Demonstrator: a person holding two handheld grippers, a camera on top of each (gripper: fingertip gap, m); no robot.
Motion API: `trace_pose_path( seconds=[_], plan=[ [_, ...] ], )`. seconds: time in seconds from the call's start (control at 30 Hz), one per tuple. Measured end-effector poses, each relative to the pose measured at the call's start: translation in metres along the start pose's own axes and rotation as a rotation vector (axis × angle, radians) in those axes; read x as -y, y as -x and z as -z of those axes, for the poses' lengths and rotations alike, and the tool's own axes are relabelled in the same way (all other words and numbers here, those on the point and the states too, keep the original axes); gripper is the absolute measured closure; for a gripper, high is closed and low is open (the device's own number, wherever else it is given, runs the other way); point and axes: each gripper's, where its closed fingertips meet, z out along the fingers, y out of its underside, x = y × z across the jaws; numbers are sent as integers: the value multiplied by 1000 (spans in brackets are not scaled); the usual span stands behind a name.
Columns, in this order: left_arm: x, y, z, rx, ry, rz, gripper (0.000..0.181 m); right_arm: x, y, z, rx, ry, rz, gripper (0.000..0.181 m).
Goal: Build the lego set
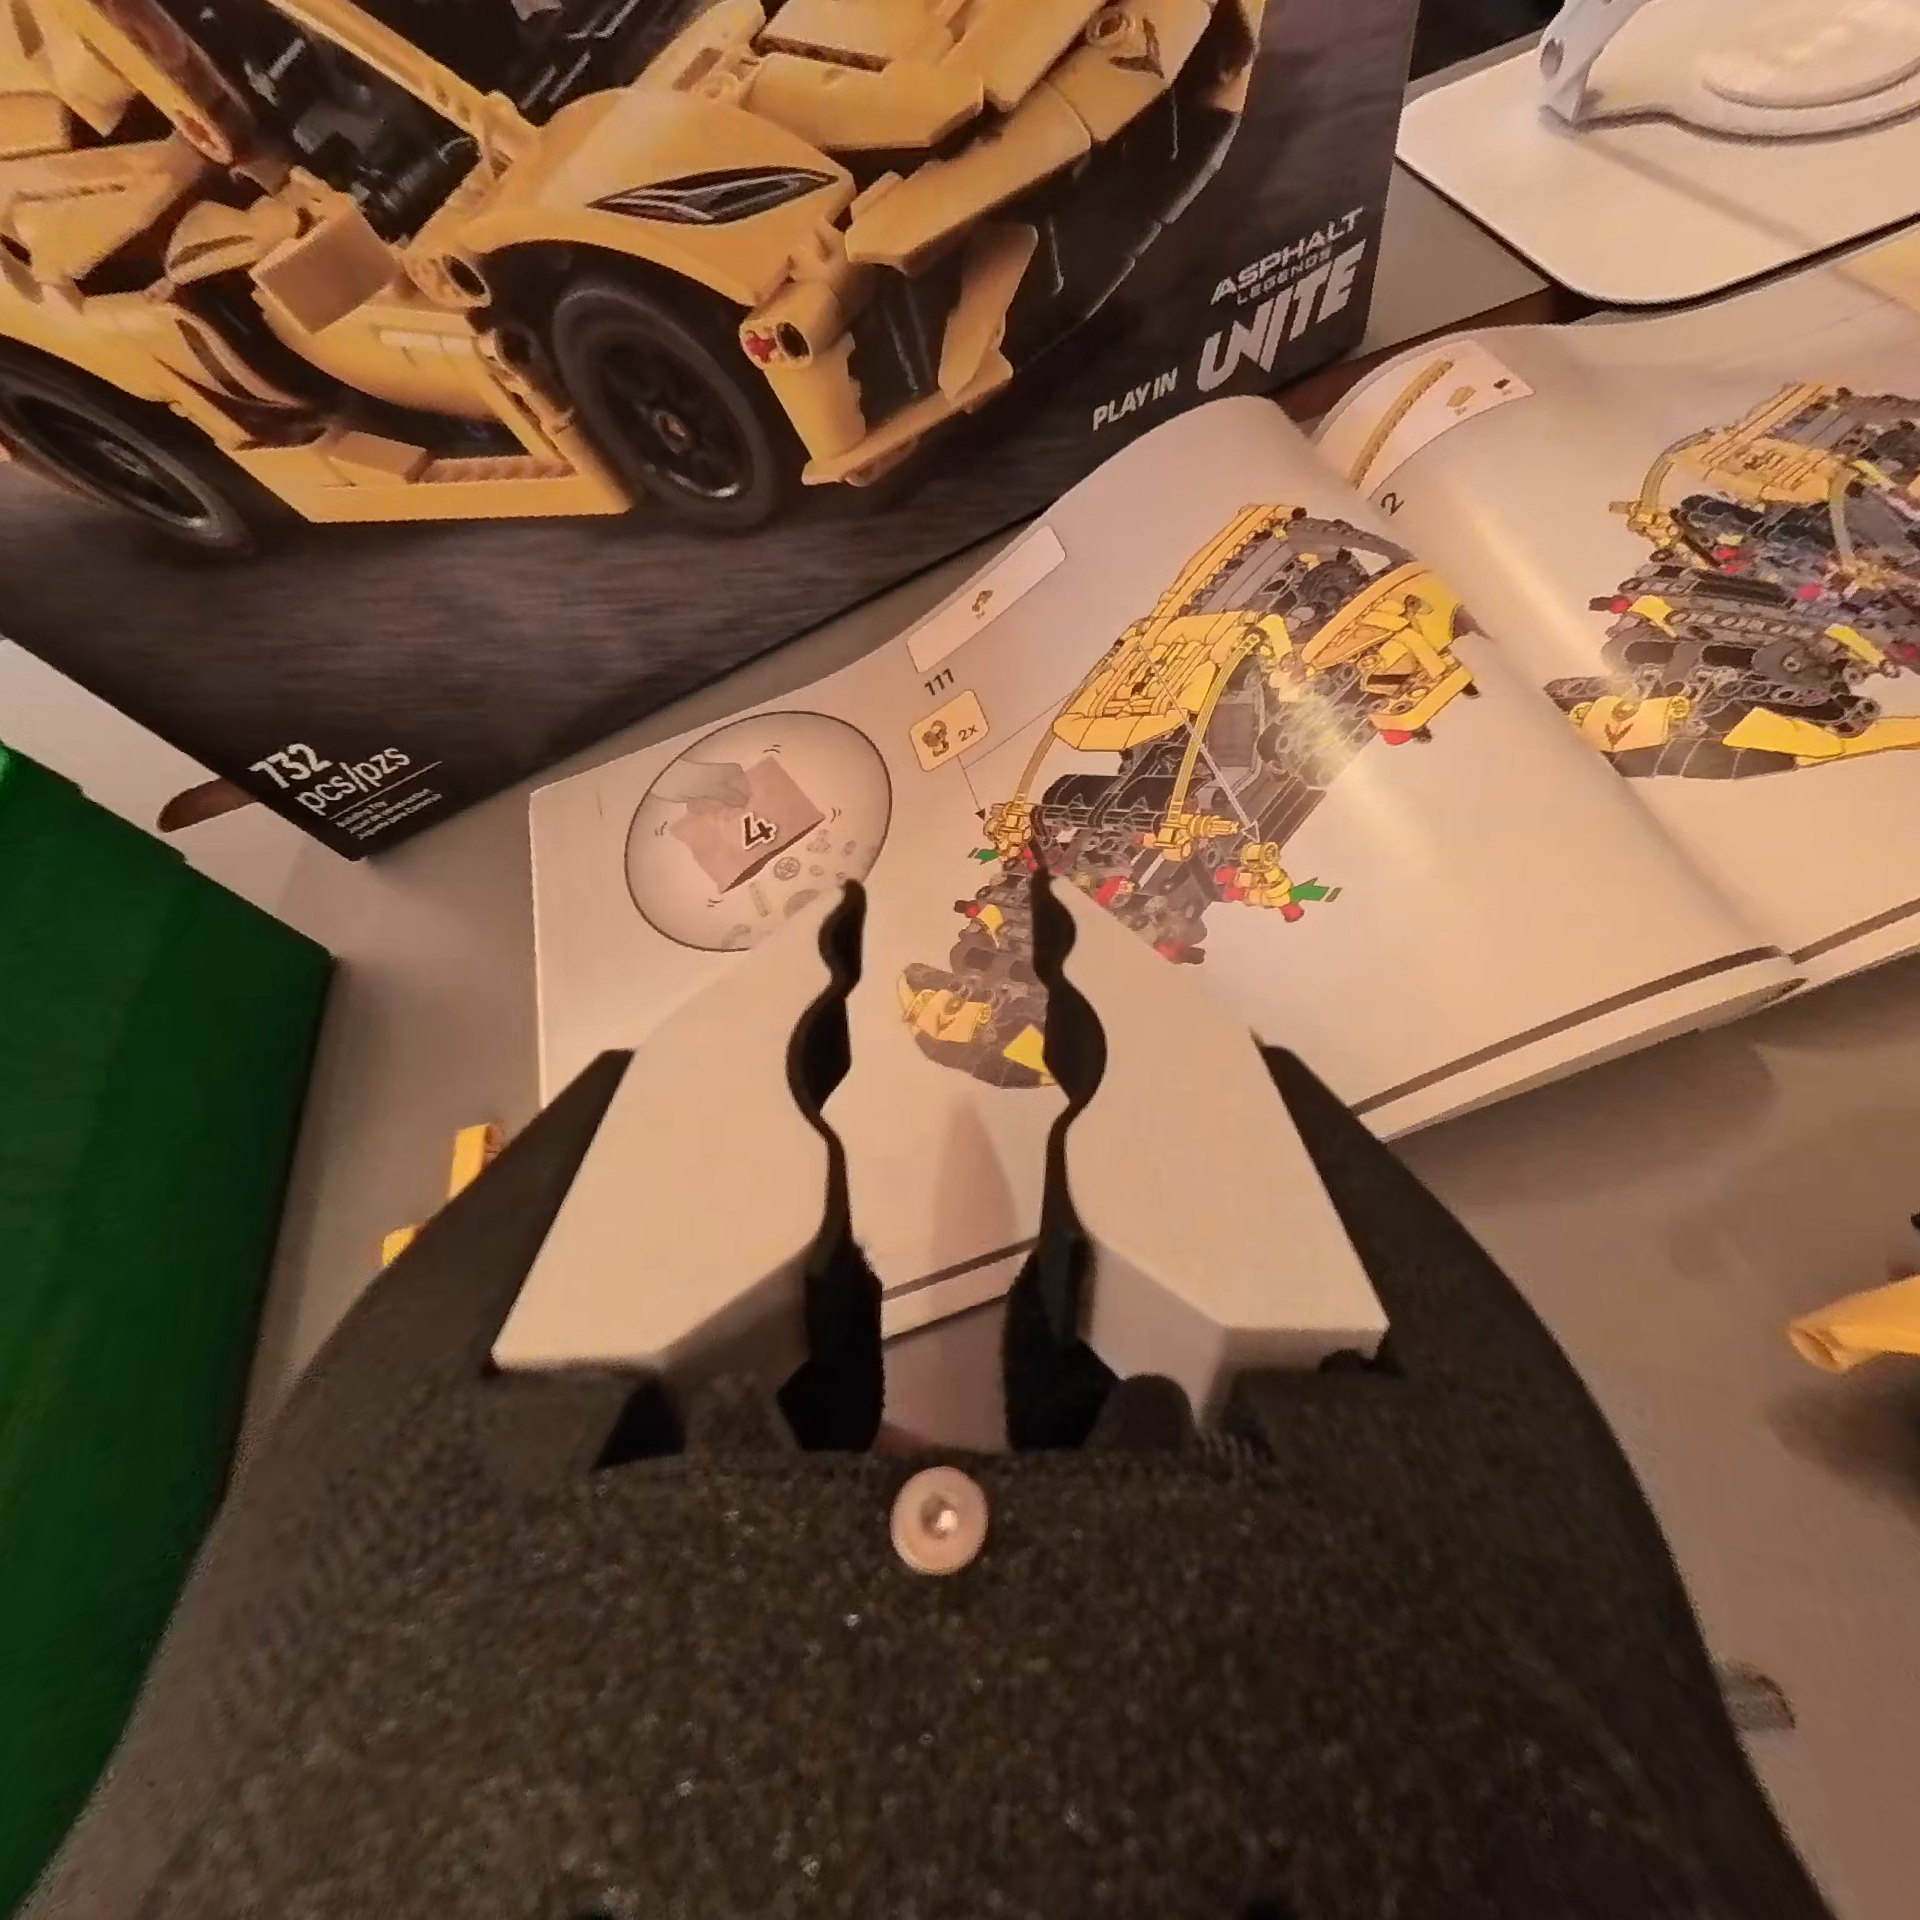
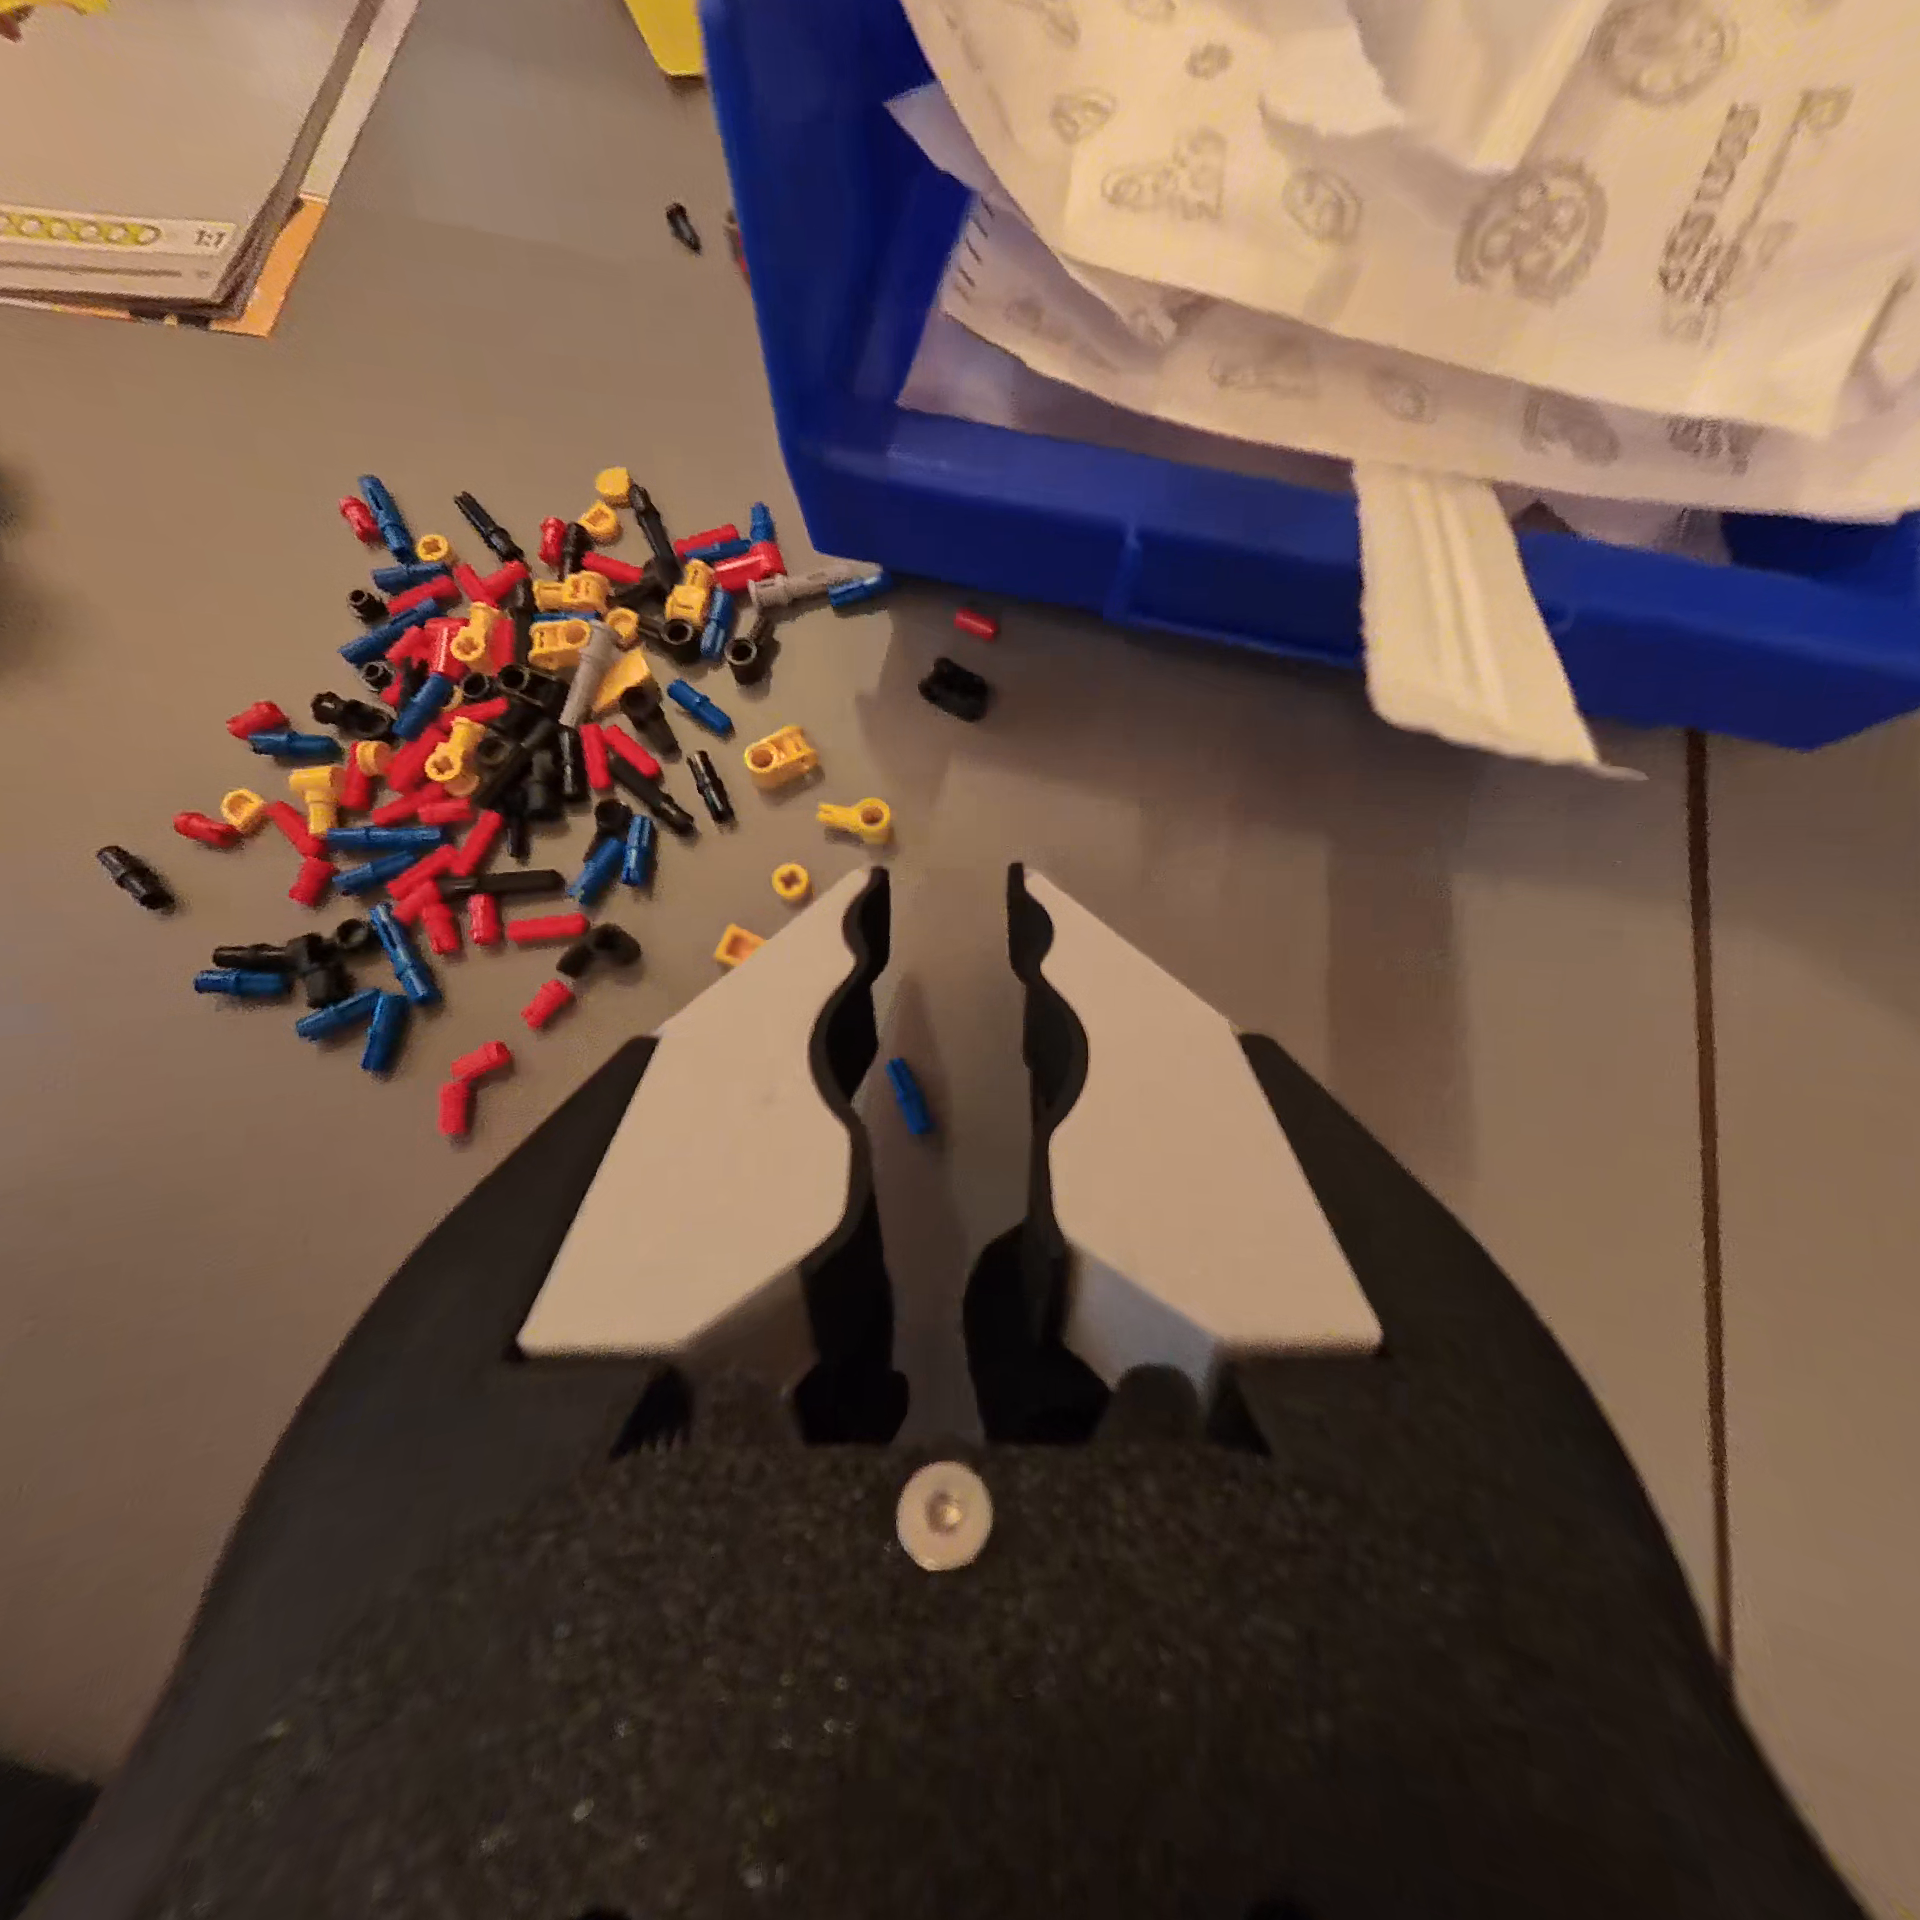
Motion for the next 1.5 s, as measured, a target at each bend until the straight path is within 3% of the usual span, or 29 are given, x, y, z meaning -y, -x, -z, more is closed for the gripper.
trace_pose_path(
  seconds=[0.37,0.97,1.5],
  plan=[
    [-3,1,-2,5,8,0,149,0,18,-27,74,41,35,161],
    [-8,-5,-7,-5,25,-15,149,-3,23,-26,46,35,57,156],
    [-1,-5,-1,9,4,-40,149,-1,17,-25,-23,104,102,167]
  ],
)
